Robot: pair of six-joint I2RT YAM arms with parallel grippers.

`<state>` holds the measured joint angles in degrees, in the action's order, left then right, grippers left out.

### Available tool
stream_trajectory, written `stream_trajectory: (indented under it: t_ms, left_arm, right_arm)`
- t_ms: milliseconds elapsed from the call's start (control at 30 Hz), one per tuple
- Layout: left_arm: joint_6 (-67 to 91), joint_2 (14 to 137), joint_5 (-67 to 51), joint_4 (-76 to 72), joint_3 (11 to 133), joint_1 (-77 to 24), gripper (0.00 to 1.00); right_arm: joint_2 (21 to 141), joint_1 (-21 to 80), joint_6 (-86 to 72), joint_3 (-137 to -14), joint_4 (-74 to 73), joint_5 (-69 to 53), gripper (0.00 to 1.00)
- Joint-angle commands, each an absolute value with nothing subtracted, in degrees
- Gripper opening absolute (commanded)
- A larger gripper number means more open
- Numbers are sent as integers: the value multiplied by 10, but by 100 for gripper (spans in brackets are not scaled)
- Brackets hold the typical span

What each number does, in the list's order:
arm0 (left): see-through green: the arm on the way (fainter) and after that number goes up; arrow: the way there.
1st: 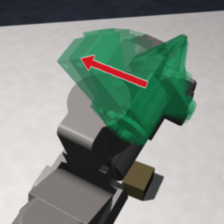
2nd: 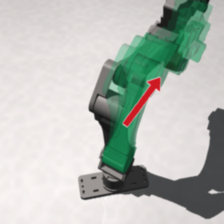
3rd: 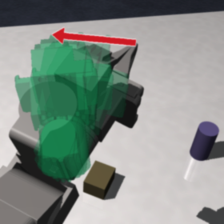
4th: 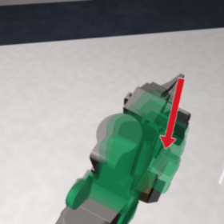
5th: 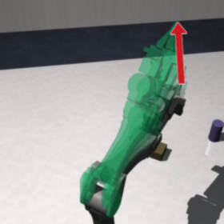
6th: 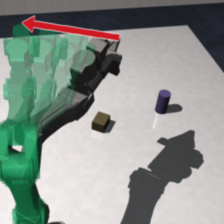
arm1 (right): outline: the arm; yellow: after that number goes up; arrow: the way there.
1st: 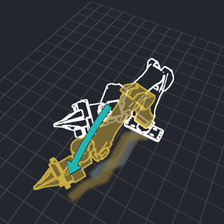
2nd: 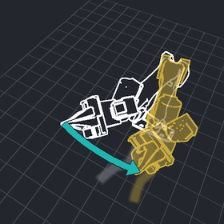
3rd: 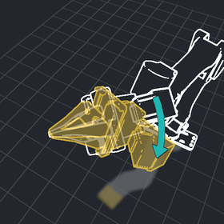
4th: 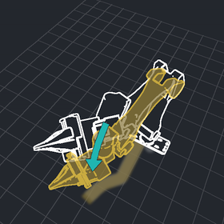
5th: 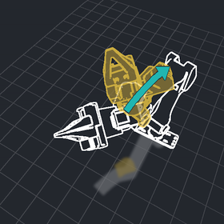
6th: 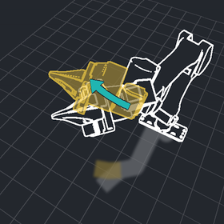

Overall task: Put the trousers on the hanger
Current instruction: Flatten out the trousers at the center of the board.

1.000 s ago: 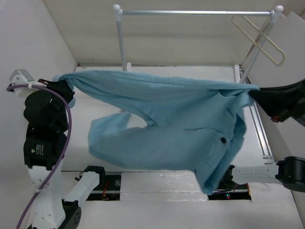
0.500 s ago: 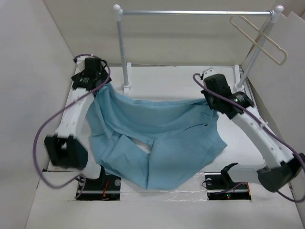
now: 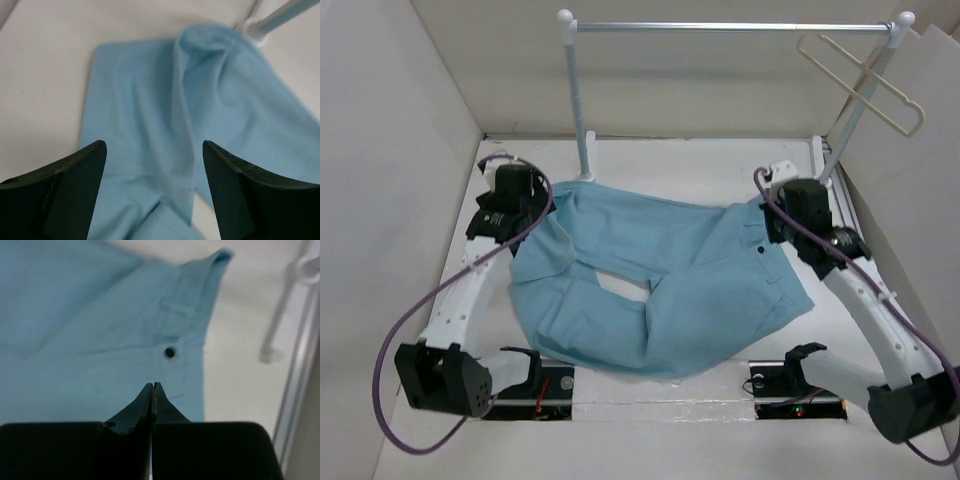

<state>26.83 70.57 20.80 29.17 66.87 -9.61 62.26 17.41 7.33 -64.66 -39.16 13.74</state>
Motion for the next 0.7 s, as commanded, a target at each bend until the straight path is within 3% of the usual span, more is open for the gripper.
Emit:
stream_trajectory:
  t_ms: [0, 33, 67, 100, 133, 167, 233, 333, 400, 667]
  left_arm:
    - [293, 680, 148, 262, 552, -69, 72]
    - [300, 679, 142, 247, 519, -69, 63]
    - [301, 679, 124, 239, 509, -69, 62]
    - [295, 689, 118, 232, 503, -69, 63]
    - [283, 709, 121, 216, 505, -91, 74]
    - [283, 709, 121, 216, 505, -91, 74]
    - [259, 751, 103, 216, 531, -97, 86]
    - [248, 799, 84, 211, 555, -102, 96]
    - [246, 815, 95, 199, 554, -102, 96]
    - [226, 898, 120, 190, 597, -102, 85]
  right_arm:
    - [581, 213, 48, -524, -331, 6, 0]
    - [574, 236, 19, -501, -331, 9, 0]
    - [562, 236, 11, -481, -341, 25, 0]
    - [557, 236, 2, -442, -342, 39, 9]
    - [545, 209, -30, -412, -311, 19, 54]
    - [541, 208, -30, -411, -310, 18, 55]
    - [543, 171, -40, -394, -294, -34, 73]
    - [574, 99, -43, -393, -253, -63, 81]
    - [613, 57, -35, -397, -208, -87, 83]
    - [796, -18, -10, -493, -55, -131, 94]
